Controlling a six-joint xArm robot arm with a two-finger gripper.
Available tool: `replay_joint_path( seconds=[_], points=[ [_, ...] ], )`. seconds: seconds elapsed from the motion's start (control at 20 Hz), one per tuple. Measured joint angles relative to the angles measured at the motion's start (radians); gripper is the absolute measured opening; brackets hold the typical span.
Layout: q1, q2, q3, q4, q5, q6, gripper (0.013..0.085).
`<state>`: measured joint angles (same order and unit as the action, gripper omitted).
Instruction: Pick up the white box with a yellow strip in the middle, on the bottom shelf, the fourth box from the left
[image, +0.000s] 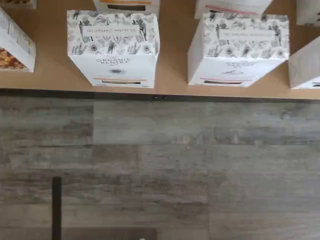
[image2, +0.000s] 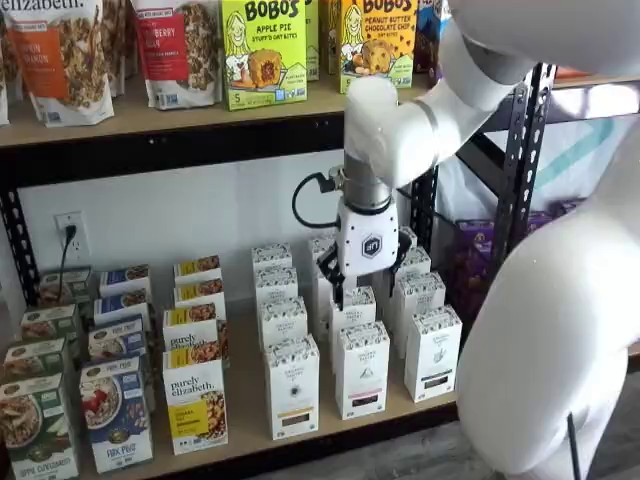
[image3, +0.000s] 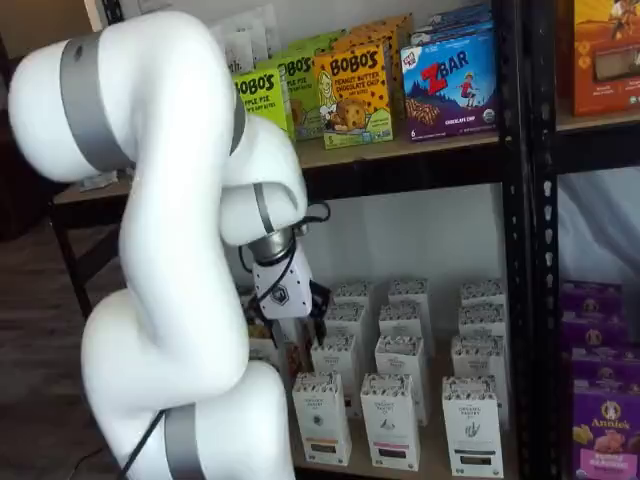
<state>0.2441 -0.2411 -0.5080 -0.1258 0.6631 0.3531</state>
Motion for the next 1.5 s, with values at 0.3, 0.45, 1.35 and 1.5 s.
replay_joint_path(
  seconds=[0.3,0.45,1.35,1.5],
  points=[
    [-0.003,0.124,-0.019,0.086,-0.119,-0.069,0.085],
    [0.0,0.183,-0.041,0.095,-0.149,-0.075,0.085],
    [0.042,0.468,-0.208,0.151,-0.309,-0.087,0.085],
    [0.043,0.512,-0.253,0.163,-0.305,-0.097,0.085]
  ],
)
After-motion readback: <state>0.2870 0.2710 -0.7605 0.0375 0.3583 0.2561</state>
